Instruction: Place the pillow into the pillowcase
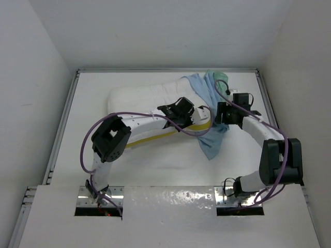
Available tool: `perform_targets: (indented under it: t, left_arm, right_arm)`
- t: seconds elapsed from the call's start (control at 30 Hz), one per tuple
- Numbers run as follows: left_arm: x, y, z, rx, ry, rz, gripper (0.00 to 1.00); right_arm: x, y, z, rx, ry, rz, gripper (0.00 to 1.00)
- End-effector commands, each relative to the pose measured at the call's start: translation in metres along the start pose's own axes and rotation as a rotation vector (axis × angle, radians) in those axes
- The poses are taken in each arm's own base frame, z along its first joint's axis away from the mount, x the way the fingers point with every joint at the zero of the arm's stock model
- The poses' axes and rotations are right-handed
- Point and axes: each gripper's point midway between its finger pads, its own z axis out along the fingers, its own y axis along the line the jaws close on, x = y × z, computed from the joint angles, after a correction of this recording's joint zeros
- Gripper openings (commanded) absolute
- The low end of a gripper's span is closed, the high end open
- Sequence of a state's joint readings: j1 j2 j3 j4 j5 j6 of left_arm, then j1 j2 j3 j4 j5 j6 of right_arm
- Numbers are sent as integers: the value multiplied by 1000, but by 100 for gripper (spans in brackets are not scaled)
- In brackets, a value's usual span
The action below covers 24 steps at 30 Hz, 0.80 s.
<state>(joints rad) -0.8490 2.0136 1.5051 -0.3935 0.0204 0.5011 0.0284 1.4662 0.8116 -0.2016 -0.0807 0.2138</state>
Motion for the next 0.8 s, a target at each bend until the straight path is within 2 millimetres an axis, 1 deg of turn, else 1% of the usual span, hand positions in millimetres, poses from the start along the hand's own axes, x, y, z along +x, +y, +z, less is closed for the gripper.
perform_targets:
  t: [0.0,0.07,0.1,0.17,0.2,0.23,0.27,0.3,0.33,0.37,0.4,0.47,0.5,0.53,0.57,0.6,0.63,0.7,0.73,0.77]
  left_arm:
    - [-30,8,-19,-2,-95,-17,0]
    - [-32,8,-19,0,-98,-18,0]
    - [-33,9,-19,-2,-99,-18,0]
    - [-34,9,-18,-2,-99,-21,0]
    - [-33,9,-17,0,-96,-21,0]
    - [-35,10,-18,0,-99,-20,0]
    - [-35,10,-17,0,-98,-20,0]
    - [-36,10,-17,-1,-97,-17,0]
    - [-36,11,-17,-3,-98,-15,0]
    - [-37,11,-17,-5,-99,-15,0]
    - [-38,13,-18,-11,-100,-14,0]
    - [-38,13,-18,-11,-100,-11,0]
    - [-39,14,-18,-14,-102,-9,0]
    - [-39,13,-18,-11,-100,-11,0]
    - [-38,13,-19,-7,-95,-11,0]
    - [-39,13,-20,-4,-96,-10,0]
    - [-39,12,-20,2,-95,-12,0]
    - [-39,10,-21,17,-91,-7,0]
    - [-39,10,-22,20,-89,-7,0]
    - [-39,9,-22,25,-84,-7,0]
  right_arm:
    - [-55,0,-30,48,-136,-131,56]
    - [-64,-2,-39,62,-158,-187,56]
    - [-61,-2,-40,62,-144,-204,64]
    - [-55,-3,-33,47,-111,-253,76]
    - [-37,-3,-22,23,-30,-274,80]
    - [-29,-1,-16,-5,12,-294,81]
    - [-29,3,-12,-33,36,-295,80]
    - [-10,6,-3,-67,119,-285,77]
    - [-9,8,0,-77,134,-264,72]
    - [-5,8,3,-75,148,-250,71]
    - [-5,0,10,-30,149,-239,71]
    - [-1,-8,18,24,149,-196,65]
    - [-3,-14,26,57,137,-186,61]
    - [-2,-14,32,60,135,-169,54]
    - [-5,-14,35,62,129,-164,32]
    - [-5,-14,35,63,137,-157,15]
    - [-14,-12,33,65,120,-137,0]
    - [-26,-6,23,79,82,-136,0]
    - [-34,-7,15,118,51,-149,0]
    - [-47,9,-5,125,3,-192,0]
